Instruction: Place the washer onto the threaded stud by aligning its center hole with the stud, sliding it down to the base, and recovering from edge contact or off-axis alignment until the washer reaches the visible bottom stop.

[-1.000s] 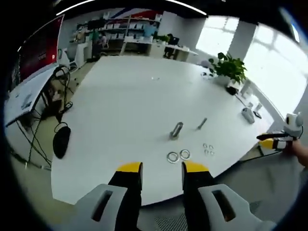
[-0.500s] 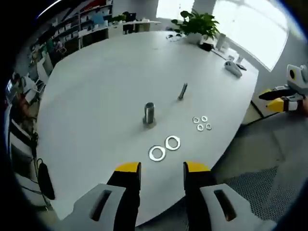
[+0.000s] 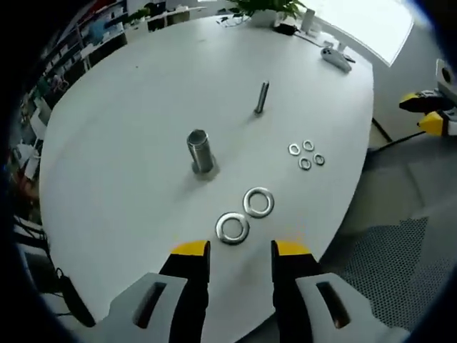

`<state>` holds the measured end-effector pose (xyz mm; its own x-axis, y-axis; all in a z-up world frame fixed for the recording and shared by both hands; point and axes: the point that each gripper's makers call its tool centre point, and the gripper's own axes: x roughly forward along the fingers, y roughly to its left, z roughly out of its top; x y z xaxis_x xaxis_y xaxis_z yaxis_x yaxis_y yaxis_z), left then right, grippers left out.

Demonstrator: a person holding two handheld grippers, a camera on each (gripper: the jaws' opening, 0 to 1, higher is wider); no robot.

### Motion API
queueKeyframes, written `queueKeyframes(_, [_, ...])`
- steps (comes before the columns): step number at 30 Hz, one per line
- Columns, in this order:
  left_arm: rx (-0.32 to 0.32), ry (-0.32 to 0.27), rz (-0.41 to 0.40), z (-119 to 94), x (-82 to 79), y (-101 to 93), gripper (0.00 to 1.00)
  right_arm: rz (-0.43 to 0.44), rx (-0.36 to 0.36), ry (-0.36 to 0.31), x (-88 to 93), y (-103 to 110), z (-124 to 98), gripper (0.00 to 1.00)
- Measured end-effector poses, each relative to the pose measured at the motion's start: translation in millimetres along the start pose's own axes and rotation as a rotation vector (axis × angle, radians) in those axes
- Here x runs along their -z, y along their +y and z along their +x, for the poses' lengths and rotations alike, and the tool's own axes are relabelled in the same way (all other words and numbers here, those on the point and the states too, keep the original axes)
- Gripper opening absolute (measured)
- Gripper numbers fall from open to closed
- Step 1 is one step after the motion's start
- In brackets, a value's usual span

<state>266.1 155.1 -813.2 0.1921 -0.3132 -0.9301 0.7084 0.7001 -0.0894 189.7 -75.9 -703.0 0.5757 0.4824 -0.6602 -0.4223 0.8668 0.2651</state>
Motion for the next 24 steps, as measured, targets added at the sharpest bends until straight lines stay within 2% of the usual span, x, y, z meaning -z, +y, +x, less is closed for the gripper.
queueKeyframes(11, [0.017,0.081,0.100,23.7,-2.0,-3.4,0.31,0.013,0.006,-0.004,0.4,-1.6,-1.4,0.33])
queueKeyframes(19, [-0.008,0.130,0.150,25.4,-0.7,3.8,0.27,0.019,0.012,-0.013,-1.3,-2.7,-1.6,0.32])
queueKeyframes(22, [-0.024,0.164,0.240,24.8,0.8,5.1,0.25,0.021,0.014,-0.016,-1.7,-2.6,-1.7,0.32])
queueKeyframes(24, [-0.027,0.170,0.220,24.5,-0.3,3.1,0.24,0.024,0.015,-0.017,-1.9,-3.1,-1.6,0.32])
